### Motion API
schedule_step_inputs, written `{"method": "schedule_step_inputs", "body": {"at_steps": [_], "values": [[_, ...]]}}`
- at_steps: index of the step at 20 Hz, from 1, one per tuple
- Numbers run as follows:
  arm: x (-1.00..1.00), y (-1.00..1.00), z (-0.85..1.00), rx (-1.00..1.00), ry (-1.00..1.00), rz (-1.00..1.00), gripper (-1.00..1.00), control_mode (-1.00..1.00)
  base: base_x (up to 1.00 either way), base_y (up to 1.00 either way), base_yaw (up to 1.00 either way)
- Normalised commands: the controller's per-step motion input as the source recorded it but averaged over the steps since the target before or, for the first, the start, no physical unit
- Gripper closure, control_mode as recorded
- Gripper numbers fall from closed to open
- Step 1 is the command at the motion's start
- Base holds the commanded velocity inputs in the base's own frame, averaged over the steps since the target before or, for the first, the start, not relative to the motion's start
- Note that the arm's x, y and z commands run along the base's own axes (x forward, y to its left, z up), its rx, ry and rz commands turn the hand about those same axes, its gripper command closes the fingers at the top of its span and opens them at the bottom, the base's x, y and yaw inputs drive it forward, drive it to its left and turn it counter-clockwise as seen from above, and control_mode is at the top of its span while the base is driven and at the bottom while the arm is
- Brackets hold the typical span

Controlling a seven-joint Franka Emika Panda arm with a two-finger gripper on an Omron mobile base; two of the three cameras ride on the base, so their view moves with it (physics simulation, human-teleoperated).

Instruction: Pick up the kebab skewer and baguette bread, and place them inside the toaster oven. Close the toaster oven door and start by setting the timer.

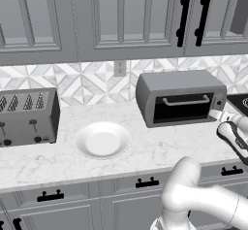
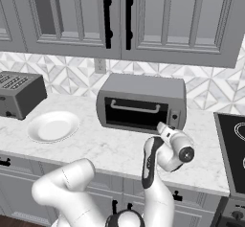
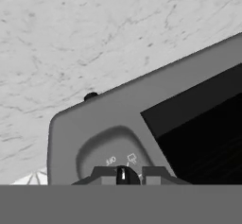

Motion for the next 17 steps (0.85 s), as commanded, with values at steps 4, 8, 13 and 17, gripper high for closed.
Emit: {"method": "schedule_step_inputs", "body": {"at_steps": [4, 8, 13, 17], "values": [[0.29, 0.4, 0.02, 0.25, 0.0, -0.07, 1.0, -1.0, 0.0, 0.0, 0.0], [0.27, 0.4, 0.08, 0.24, 0.0, -0.12, 1.0, -1.0, 0.0, 0.0, 0.0], [0.16, 0.29, 0.13, 0.24, 0.03, -0.13, 1.0, -1.0, 0.0, 0.0, 0.0], [0.09, 0.12, 0.1, 0.28, 0.05, -0.11, 1.0, -1.0, 0.0, 0.0, 0.0]]}}
